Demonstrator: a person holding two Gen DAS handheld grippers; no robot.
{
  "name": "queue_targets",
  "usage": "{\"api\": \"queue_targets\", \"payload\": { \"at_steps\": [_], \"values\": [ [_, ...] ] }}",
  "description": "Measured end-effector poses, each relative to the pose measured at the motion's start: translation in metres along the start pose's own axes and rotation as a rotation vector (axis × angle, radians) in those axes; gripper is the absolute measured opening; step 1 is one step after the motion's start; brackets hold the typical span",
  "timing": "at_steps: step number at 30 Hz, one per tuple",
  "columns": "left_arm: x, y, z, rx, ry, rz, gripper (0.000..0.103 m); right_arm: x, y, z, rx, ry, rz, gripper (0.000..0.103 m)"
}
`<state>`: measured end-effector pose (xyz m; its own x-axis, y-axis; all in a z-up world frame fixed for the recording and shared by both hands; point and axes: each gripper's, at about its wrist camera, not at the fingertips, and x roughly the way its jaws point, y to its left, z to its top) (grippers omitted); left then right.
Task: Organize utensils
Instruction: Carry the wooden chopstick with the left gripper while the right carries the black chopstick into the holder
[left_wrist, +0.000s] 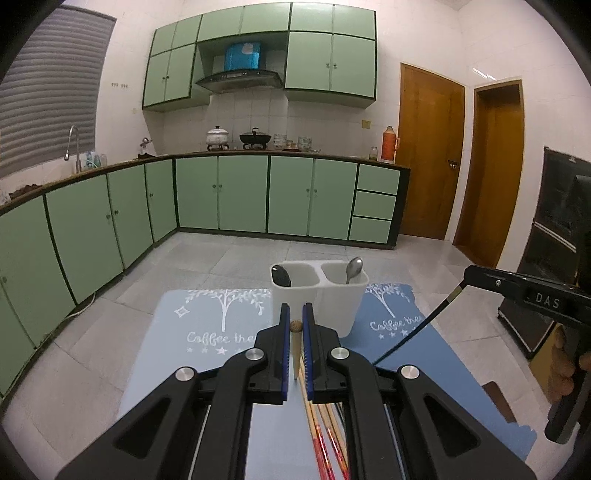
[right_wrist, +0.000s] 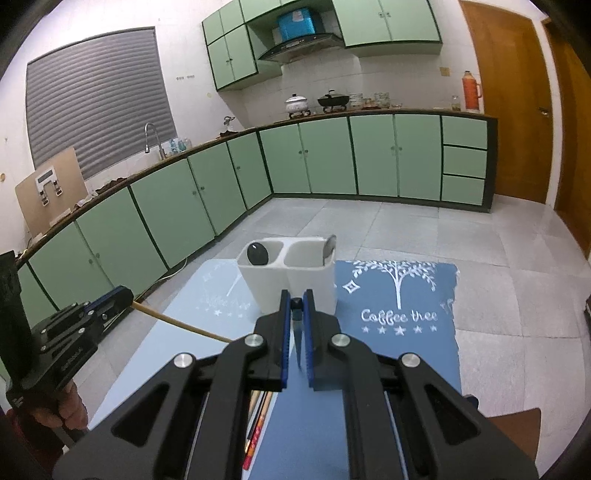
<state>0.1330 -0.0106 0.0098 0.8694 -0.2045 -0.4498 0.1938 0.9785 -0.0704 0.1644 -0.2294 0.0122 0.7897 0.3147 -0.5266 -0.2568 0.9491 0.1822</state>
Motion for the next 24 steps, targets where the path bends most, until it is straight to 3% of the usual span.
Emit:
{"api": "queue_targets", "payload": {
  "at_steps": [14,24],
  "values": [
    [-0.013,0.000,0.041,0.030,-0.076,-0.023,0.006,-0.004,0.005,0.051,-0.054,-0.024,0.048,0.006],
    [-0.014,-0.012,0.114,0.055,-0.235,-0.054,0.006,-0.006,0.002,0.125,-0.085,-0.145,0.051,0.006]
  ]
}}
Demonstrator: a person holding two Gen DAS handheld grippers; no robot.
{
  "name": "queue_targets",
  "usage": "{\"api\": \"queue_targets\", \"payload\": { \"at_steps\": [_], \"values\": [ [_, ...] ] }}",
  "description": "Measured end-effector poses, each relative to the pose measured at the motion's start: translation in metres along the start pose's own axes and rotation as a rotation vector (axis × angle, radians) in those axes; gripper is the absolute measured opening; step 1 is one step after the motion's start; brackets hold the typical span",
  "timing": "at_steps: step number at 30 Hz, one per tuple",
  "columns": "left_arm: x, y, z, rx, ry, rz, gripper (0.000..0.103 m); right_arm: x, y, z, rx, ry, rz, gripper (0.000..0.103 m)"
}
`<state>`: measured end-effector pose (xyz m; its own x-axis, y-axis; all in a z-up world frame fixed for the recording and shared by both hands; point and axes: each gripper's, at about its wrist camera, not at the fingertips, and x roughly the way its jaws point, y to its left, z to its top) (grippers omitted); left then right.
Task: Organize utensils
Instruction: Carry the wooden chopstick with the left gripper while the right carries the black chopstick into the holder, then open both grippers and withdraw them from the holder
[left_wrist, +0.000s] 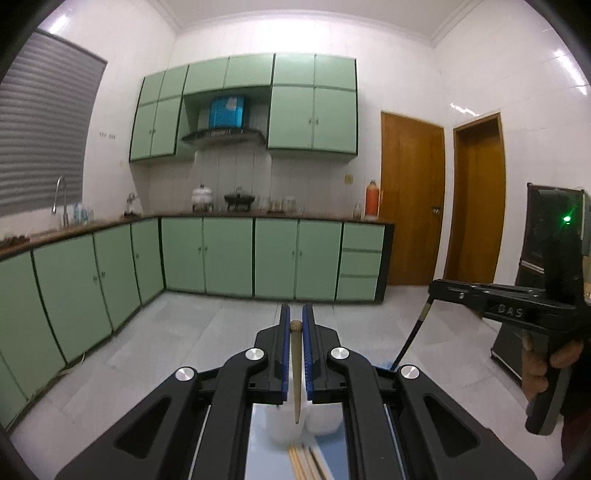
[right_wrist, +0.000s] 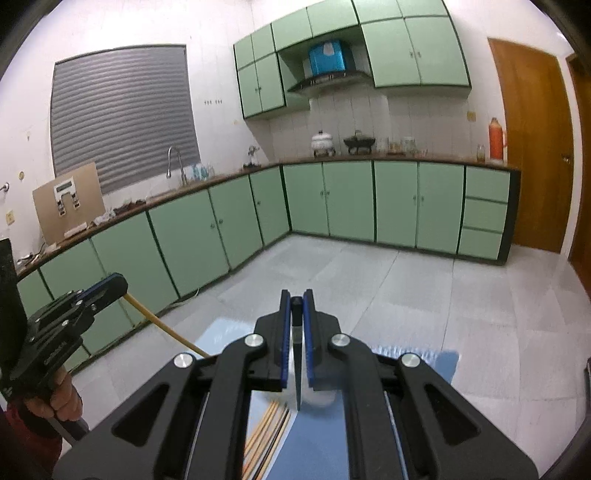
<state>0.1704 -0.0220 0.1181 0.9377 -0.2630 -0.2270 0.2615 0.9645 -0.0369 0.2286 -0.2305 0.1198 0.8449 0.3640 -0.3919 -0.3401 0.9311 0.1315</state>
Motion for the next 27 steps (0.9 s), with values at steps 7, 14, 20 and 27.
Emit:
{"api": "queue_targets", "payload": {
  "at_steps": [7,14,20,27],
  "values": [
    [0.052,-0.002,0.010,0.008,-0.006,0.002,0.006,0.038,-0.024,0.027,0.026,-0.033,-0.026,0.006],
    [0.112,0.004,-0.020,-0.001,0.079,0.027,0.006,0.089,-0.036,0.001,0.048,0.036,-0.029,0.006],
    [0.144,0.010,-0.044,-0.003,0.169,0.028,0.007,0.116,-0.038,-0.029,0.062,0.116,-0.011,0.007],
    [0.136,0.021,-0.053,-0.033,0.197,0.034,0.026,0.101,-0.037,-0.044,0.080,0.107,-0.027,0.025]
  ]
}}
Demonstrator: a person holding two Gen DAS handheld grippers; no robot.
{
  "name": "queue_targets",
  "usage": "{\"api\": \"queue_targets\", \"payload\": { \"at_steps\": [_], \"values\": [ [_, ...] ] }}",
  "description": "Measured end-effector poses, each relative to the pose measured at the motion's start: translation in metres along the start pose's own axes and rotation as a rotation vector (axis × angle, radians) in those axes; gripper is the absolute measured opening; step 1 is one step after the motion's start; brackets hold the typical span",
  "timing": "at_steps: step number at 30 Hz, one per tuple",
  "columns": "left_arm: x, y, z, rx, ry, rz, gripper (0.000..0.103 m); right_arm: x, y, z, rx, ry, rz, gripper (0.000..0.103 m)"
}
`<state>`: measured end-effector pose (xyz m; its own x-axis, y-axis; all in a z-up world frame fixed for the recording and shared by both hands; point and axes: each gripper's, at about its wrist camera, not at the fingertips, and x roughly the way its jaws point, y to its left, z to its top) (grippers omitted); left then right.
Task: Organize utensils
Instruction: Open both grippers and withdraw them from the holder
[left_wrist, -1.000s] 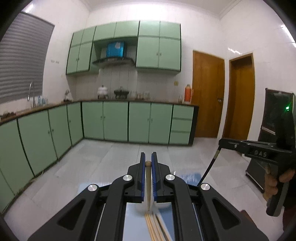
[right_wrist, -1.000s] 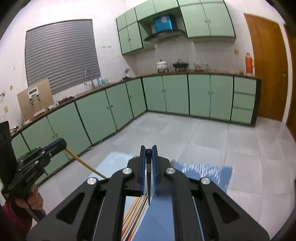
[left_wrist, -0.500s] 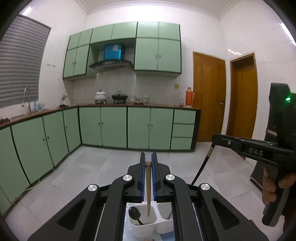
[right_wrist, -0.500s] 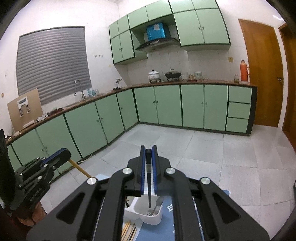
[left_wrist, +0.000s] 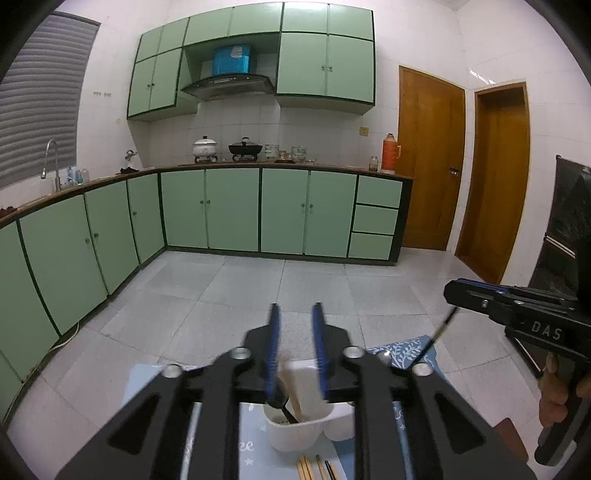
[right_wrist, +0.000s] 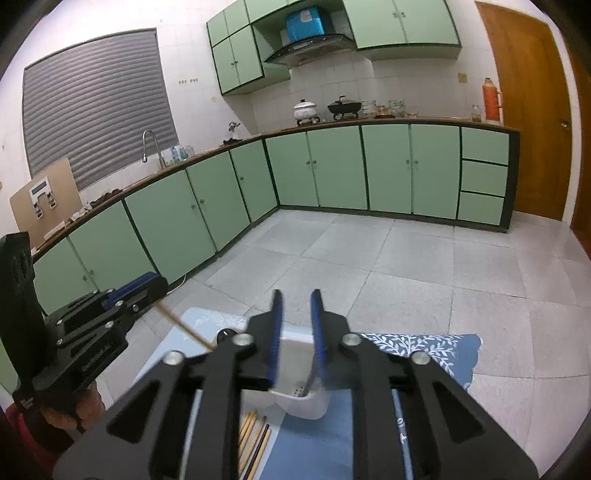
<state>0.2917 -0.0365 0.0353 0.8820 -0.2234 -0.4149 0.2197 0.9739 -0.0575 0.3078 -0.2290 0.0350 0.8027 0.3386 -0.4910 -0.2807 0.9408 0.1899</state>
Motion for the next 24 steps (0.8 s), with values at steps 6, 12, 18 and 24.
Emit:
{"api": "queue_targets", "payload": {
  "at_steps": [6,12,18,24],
  "values": [
    [-0.035,0.005,-0.008,-0.021,-0.026,0.018,0.049,-0.039,0.001,-0.020,0.007,-0.067,-0.041,0.053],
    [-0.073,0.010,-0.048,-0.049,0.013,0.041,0.066,-0.078,0.010,-0.076,0.006,-0.100,-0.105,0.088],
    [-0.094,0.010,-0.112,-0.055,0.130,0.052,0.067,-0.089,0.019,-0.145,0.035,-0.031,-0.147,0.090],
    [-0.103,0.010,-0.166,-0.048,0.231,0.064,0.067,-0.085,0.035,-0.210,0.039,0.048,-0.168,0.090]
  ]
}}
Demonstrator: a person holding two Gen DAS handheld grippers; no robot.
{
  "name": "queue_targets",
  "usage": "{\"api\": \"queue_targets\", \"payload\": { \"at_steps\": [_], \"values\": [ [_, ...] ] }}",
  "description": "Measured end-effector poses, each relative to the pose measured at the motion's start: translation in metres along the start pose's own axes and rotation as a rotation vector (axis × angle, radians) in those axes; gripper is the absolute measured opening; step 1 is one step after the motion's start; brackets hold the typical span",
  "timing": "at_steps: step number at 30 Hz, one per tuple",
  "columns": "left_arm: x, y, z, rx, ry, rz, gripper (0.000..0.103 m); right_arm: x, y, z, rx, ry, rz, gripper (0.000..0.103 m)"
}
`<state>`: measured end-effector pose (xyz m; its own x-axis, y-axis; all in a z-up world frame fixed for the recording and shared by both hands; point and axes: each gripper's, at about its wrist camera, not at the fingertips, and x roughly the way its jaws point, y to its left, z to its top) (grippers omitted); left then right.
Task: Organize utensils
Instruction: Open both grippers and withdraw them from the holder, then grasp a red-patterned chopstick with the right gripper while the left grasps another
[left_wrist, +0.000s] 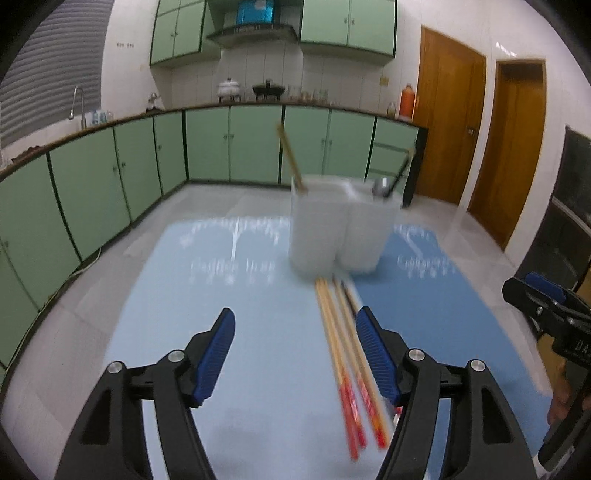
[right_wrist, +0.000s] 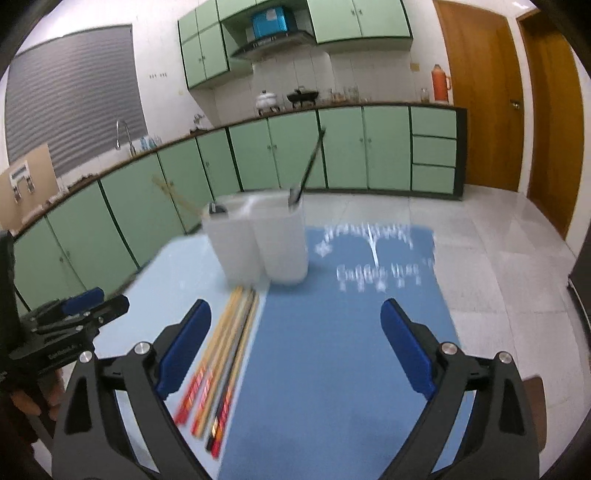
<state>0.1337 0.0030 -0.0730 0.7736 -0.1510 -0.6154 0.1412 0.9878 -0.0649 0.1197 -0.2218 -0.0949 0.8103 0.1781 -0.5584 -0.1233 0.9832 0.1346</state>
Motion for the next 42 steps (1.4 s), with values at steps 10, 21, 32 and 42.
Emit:
{"api": "queue_targets", "payload": {
  "at_steps": [10,21,32,42],
  "values": [
    [0.002,-0.009,-0.061,0.039,0.093,0.003,0.067,0.003,0.032,-0.061,-0.053,0.111,0.032,0.083],
    [0.002,0.001,-0.087,0.003,0.147,0.024,0.067,0.013,0.048,-0.094,-0.119,0.233,0.044,0.073],
    [0.006,0.003,-0.090,-0.006,0.163,0.022,0.067,0.026,0.057,-0.105,-0.171,0.270,0.031,0.068],
    [0.007,0.004,-0.092,-0.008,0.173,0.023,0.067,0.022,0.034,-0.098,-0.105,0.264,0.002,0.062]
  ]
}}
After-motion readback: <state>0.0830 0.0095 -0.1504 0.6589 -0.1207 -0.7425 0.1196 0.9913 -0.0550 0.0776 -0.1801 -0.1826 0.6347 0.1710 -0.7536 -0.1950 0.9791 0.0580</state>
